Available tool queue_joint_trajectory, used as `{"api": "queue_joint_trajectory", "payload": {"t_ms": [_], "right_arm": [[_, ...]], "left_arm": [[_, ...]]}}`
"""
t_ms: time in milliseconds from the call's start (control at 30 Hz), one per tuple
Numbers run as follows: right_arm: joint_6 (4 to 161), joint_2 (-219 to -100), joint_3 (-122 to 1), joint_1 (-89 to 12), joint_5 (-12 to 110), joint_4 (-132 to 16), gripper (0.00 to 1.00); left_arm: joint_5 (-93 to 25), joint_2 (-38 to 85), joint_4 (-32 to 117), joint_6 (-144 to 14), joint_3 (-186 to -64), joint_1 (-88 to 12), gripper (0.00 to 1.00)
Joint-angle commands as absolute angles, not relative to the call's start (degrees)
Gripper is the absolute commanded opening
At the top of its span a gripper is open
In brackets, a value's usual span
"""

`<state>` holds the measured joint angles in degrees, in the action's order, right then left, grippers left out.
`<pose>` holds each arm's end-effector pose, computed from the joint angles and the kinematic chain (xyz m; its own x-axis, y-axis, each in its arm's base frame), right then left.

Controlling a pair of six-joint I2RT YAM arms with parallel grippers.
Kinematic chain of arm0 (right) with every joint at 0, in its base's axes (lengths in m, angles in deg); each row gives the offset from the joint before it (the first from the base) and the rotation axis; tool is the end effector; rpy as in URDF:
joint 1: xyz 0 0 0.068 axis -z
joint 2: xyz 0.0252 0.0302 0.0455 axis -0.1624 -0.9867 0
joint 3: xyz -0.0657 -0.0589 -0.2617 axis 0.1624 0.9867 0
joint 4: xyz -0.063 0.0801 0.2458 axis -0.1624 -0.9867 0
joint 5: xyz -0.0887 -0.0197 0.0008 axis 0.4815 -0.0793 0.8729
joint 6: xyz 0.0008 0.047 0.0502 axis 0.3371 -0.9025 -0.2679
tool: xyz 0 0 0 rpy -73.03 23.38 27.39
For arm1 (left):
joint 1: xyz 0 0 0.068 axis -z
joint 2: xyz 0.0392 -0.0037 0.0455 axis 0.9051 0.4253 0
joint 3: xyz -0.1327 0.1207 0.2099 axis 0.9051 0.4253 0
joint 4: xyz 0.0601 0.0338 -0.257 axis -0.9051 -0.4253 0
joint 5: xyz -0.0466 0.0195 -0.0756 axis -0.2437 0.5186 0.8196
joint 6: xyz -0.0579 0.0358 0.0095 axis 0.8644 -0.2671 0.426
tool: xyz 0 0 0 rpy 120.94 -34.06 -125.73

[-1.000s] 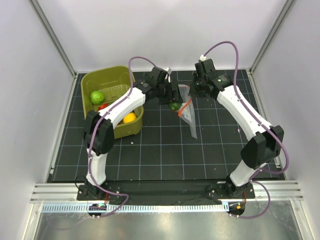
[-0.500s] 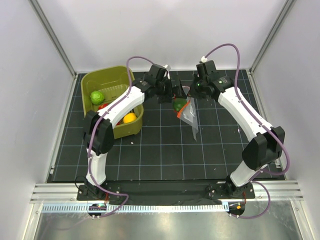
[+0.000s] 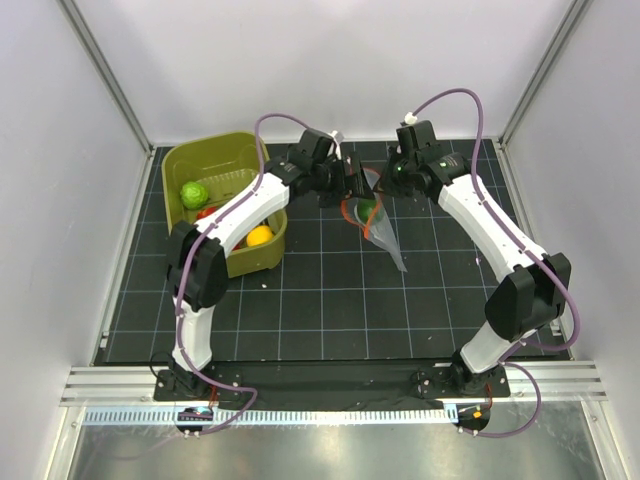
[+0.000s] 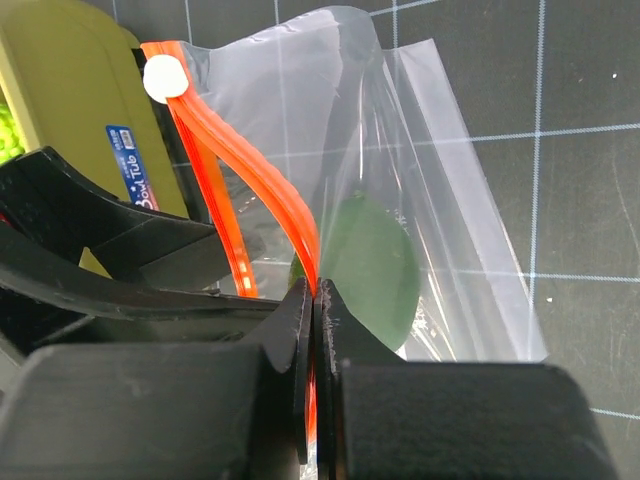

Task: Place the food in the zip-top bag and seal the zipper
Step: Adjust the zipper food storage bag at the center of the board.

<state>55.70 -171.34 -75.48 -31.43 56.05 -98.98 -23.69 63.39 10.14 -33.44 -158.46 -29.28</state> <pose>0.3523 0.1438 0.3401 -0.7488 0.2930 -0.5945 0.0368 0.9140 0.4041 0.3863 -0.2975 0.2922 -0.8926 -0.1636 -0.4202 0.1859 0.7156 -0.6734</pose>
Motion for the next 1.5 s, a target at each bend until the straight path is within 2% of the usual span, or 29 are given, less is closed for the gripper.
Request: {"api": "queue_joint_trajectory", "payload": {"t_ms": [0, 233, 267, 300, 333, 433, 667, 767, 867, 1000, 1100, 1133, 1200, 1233, 1300, 1400, 1467], "right_arm": [[55.0, -169.7, -75.4, -31.4, 53.9, -96.8, 0.01], [55.3, -169.8, -76.0, -31.1, 54.2, -96.8, 0.01], [55.3, -169.8, -76.0, -31.1, 54.2, -96.7, 0.01], [55.4, -169.9, -76.1, -31.1, 54.7, -96.7, 0.01], [55.7, -169.9, -76.2, -31.1, 55.0, -97.0, 0.01], [58.5, -170.2, -77.5, -31.1, 58.9, -98.9, 0.01], [69.0, -170.7, -83.9, -31.1, 74.7, -105.2, 0.01], [72.8, -170.2, -86.2, -31.1, 82.2, -106.4, 0.01], [74.6, -169.8, -87.6, -31.1, 83.4, -106.7, 0.01], [74.3, -170.2, -88.9, -33.1, 82.6, -106.9, 0.01], [74.6, -170.7, -88.4, -34.6, 81.8, -106.2, 0.01], [73.3, -171.1, -88.0, -34.7, 80.7, -106.1, 0.01], [72.1, -172.4, -86.3, -34.9, 77.4, -106.2, 0.01], [71.4, -172.8, -85.6, -35.1, 76.6, -106.2, 0.01], [70.1, -173.3, -83.2, -35.2, 75.1, -106.2, 0.01], [69.8, -172.4, -79.8, -35.0, 74.5, -104.4, 0.01], [69.7, -171.9, -78.7, -35.1, 74.0, -103.3, 0.01]], "left_arm": [[-22.4, 59.6, 11.7, -32.9, -157.5, -30.8, 0.85], [-20.4, 59.3, 11.7, -31.6, -154.6, -32.0, 0.56], [-20.7, 59.2, 11.3, -32.3, -154.7, -32.0, 0.43], [-21.2, 59.2, 11.0, -32.9, -154.9, -32.0, 0.35], [-21.6, 59.3, 9.7, -33.5, -155.5, -32.0, 0.20], [-23.1, 60.7, 2.7, -36.3, -161.3, -32.0, 0.00], [-29.1, 67.3, -14.5, -40.4, -186.0, -31.3, 0.00], [-31.6, 68.5, -17.5, -41.2, -189.6, -31.3, 0.00], [-28.2, 67.2, -13.9, -39.7, -184.1, -31.3, 0.00], [-20.9, 66.5, -4.2, -35.4, -177.5, -31.1, 0.02], [-20.7, 67.0, -5.4, -36.2, -177.4, -31.2, 0.06], [-21.1, 66.6, -6.4, -36.5, -176.7, -31.4, 0.21], [-22.4, 65.6, -6.9, -36.8, -175.3, -32.0, 0.45], [-23.1, 65.3, -8.1, -37.0, -174.3, -32.5, 0.67], [-25.8, 63.6, -9.8, -39.2, -174.0, -33.6, 0.82], [-31.9, 59.7, -12.0, -42.7, -172.7, -34.9, 0.88], [-34.6, 56.8, -12.9, -43.7, -171.5, -36.0, 0.89]]}}
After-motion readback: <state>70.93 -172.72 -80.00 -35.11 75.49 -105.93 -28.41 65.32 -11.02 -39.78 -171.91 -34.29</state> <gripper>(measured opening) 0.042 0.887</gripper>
